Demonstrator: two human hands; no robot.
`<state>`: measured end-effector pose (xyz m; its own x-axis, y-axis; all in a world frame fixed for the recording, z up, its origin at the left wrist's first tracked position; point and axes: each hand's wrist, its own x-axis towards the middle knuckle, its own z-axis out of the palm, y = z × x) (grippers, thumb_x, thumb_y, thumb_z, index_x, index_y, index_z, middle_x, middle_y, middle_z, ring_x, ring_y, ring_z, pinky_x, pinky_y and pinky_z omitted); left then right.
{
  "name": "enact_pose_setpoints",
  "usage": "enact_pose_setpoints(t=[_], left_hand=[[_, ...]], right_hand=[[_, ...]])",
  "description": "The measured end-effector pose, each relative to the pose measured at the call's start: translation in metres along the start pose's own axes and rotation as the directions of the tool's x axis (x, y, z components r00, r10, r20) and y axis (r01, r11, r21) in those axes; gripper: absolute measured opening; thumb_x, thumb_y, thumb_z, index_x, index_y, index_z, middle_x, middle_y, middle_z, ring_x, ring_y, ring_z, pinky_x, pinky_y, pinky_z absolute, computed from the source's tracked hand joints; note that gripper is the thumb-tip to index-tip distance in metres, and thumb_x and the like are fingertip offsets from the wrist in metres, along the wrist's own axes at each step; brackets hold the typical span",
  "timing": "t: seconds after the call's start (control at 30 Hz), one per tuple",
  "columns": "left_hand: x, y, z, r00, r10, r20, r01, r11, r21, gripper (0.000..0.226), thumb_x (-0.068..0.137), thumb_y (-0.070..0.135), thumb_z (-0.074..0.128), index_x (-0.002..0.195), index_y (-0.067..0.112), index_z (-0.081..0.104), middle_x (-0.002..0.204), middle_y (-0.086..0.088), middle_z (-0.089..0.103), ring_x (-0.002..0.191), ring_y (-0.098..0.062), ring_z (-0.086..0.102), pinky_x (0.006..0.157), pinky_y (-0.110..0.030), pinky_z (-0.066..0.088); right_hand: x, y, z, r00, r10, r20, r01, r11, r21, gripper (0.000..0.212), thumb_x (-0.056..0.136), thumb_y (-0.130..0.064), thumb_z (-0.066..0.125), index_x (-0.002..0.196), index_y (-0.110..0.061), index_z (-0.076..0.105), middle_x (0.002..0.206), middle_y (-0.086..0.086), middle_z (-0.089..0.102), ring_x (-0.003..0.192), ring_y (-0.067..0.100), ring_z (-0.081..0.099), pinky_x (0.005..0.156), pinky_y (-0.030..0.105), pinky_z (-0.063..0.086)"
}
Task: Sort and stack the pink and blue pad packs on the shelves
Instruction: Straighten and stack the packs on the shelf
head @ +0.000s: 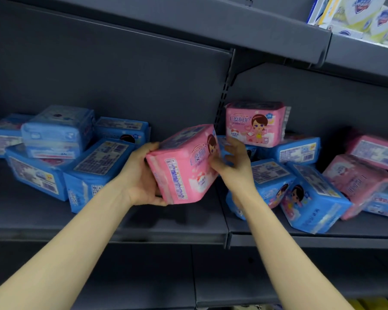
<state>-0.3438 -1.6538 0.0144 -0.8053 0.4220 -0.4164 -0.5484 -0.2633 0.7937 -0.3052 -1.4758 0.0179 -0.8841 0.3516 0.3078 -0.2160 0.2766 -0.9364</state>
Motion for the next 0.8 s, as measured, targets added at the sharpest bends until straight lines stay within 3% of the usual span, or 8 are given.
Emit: enact_pose_setpoints(t=[0.07,0.17,0.27,0.4,0.5,0.6,0.7,0.8], left_hand=[[-0.002,0.003,-0.004,1.000,-0.012,-0.006,0.013,0.998,0.054,0.044,0.078,0.057,0.045,0.084,0.018,0.062,0.075,-0.011,0.072,0.088,-0.033,0.059,0.077,-0.046,0.043],[-0.004,0.006,-0.008,1.000,-0.030,-0.002,0.030,0.985,0.170,0.042,0.079,0.054,0.045,0.083,0.016,0.061,0.070,-0.013,0.071,0.084,-0.033,0.059,0.073,-0.047,0.043],[-0.005,0.006,-0.009,0.999,-0.046,0.004,0.043,0.968,0.249,0.041,0.074,0.053,0.047,0.085,0.016,0.063,0.071,-0.012,0.071,0.084,-0.033,0.058,0.074,-0.045,0.043],[0.003,0.001,-0.004,0.999,0.044,0.032,-0.045,0.997,0.060,0.054,0.085,0.062,0.040,0.095,0.015,0.067,0.086,-0.013,0.073,0.091,-0.031,0.062,0.075,-0.042,0.045],[0.008,-0.004,0.001,0.979,0.201,0.021,-0.197,0.974,-0.114,0.054,0.089,0.058,0.038,0.097,0.012,0.065,0.092,-0.012,0.073,0.094,-0.028,0.064,0.080,-0.041,0.047],[0.010,-0.010,0.005,0.969,0.248,-0.017,-0.249,0.964,-0.098,0.057,0.091,0.060,0.031,0.098,0.014,0.063,0.093,-0.010,0.071,0.093,-0.026,0.064,0.077,-0.038,0.047],[0.014,-0.019,0.010,0.946,0.263,-0.191,-0.259,0.965,0.047,0.061,0.093,0.062,0.022,0.082,0.018,0.062,0.070,-0.006,0.070,0.076,-0.022,0.062,0.071,-0.035,0.048],[0.023,-0.030,0.011,0.875,0.318,-0.366,-0.294,0.948,0.121,0.060,0.095,0.058,0.018,0.087,0.017,0.061,0.099,-0.010,0.066,0.091,-0.024,0.060,0.094,-0.036,0.045]], right_hand=[[0.002,-0.004,-0.013,0.984,-0.115,0.137,0.136,0.979,-0.155,0.074,0.065,-0.022,0.069,0.130,-0.033,0.034,0.134,-0.003,0.035,0.123,0.008,0.036,0.103,0.019,0.032],[0.006,-0.015,-0.025,0.892,-0.155,0.424,0.297,0.908,-0.295,0.089,0.064,-0.017,0.077,0.129,-0.046,0.023,0.138,-0.007,0.020,0.127,-0.002,0.020,0.098,-0.002,0.016],[0.007,-0.018,-0.028,0.831,-0.084,0.550,0.331,0.868,-0.369,0.089,0.062,-0.012,0.084,0.121,-0.051,0.030,0.145,-0.001,0.017,0.134,0.004,0.016,0.105,0.011,0.017],[0.000,-0.003,-0.020,0.898,-0.147,0.416,0.321,0.864,-0.389,0.076,0.057,-0.015,0.087,0.122,-0.033,0.052,0.130,-0.008,0.030,0.121,0.001,0.031,0.091,-0.006,0.019],[-0.009,0.006,-0.012,0.949,-0.159,0.271,0.267,0.864,-0.426,0.075,0.056,-0.015,0.087,0.124,-0.021,0.056,0.123,-0.009,0.032,0.110,-0.003,0.034,0.085,-0.010,0.019],[-0.017,0.013,-0.005,0.960,-0.163,0.227,0.253,0.851,-0.461,0.077,0.055,-0.018,0.087,0.125,-0.020,0.055,0.123,-0.010,0.029,0.111,-0.003,0.033,0.085,-0.010,0.017],[-0.023,0.018,0.003,0.967,-0.134,0.216,0.228,0.831,-0.507,0.077,0.055,-0.020,0.086,0.126,-0.021,0.055,0.125,-0.007,0.029,0.120,0.007,0.037,0.093,0.000,0.021],[-0.028,0.020,0.007,0.967,-0.075,0.244,0.209,0.783,-0.586,0.078,0.057,-0.027,0.084,0.128,-0.024,0.053,0.134,-0.003,0.031,0.124,0.017,0.040,0.103,0.021,0.032]])
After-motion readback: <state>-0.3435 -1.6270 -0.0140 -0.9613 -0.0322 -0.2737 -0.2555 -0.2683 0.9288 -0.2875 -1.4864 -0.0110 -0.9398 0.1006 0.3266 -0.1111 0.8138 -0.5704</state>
